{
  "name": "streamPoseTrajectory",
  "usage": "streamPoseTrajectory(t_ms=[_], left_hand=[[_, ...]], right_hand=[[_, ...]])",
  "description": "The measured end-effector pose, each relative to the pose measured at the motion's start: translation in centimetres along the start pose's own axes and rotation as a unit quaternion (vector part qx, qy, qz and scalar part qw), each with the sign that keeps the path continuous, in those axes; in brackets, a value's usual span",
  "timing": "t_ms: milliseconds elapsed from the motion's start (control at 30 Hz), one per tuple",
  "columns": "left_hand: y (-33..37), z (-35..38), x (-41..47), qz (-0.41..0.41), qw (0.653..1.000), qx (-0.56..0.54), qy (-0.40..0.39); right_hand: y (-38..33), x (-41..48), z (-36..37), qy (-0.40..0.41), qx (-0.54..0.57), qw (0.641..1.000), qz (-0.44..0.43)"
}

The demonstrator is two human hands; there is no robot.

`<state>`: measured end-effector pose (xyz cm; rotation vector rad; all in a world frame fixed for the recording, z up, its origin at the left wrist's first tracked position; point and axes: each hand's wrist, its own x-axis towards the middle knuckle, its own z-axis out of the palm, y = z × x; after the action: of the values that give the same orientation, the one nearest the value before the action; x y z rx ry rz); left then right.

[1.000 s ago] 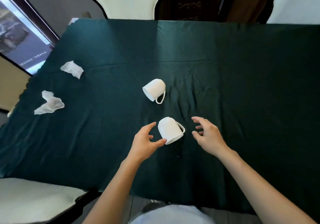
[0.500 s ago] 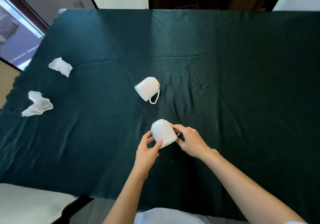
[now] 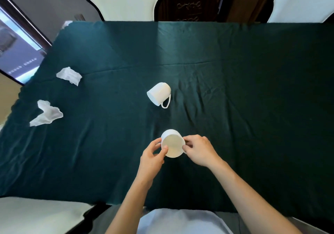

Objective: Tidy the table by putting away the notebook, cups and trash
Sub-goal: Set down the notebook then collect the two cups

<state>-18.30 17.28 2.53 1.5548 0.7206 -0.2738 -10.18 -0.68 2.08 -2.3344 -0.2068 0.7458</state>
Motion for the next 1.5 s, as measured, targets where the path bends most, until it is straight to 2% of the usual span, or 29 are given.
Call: streamPoseTrajectory(t_ms=[167,433,900,1100,1300,1500], left_hand=[[-0.9,-2.9,-1.5,0.011,1.000,-0.012,-0.004],[-3.4,-5.9,-1.9,-0.015,0.999,-0.030,-0.007],[-5.8,-6.4,-3.0,-0.021,1.000,0.022,0.008],[-5.8,-6.6,-2.8,-0.048,0.998,0.022,0.022],[-5.7,-6.4,-2.1,-0.054,0.997,0.020,0.044],[-5.4,-6.6,-0.4,-0.107,0.993,-0.023,0.052]], right_hand=[[-2.5,-3.8,4.5,0.050,0.167,0.977,0.120],[-4.9,-7.1,12.5,0.100,0.374,0.894,0.226],[-6.1,-9.3,16.7,0.156,0.379,0.866,0.286],[-6.0,-9.5,16.6,0.143,0.429,0.848,0.277],[-4.9,-9.4,15.6,0.063,0.508,0.823,0.247],[-2.4,-8.9,13.1,-0.047,0.428,0.877,0.214]])
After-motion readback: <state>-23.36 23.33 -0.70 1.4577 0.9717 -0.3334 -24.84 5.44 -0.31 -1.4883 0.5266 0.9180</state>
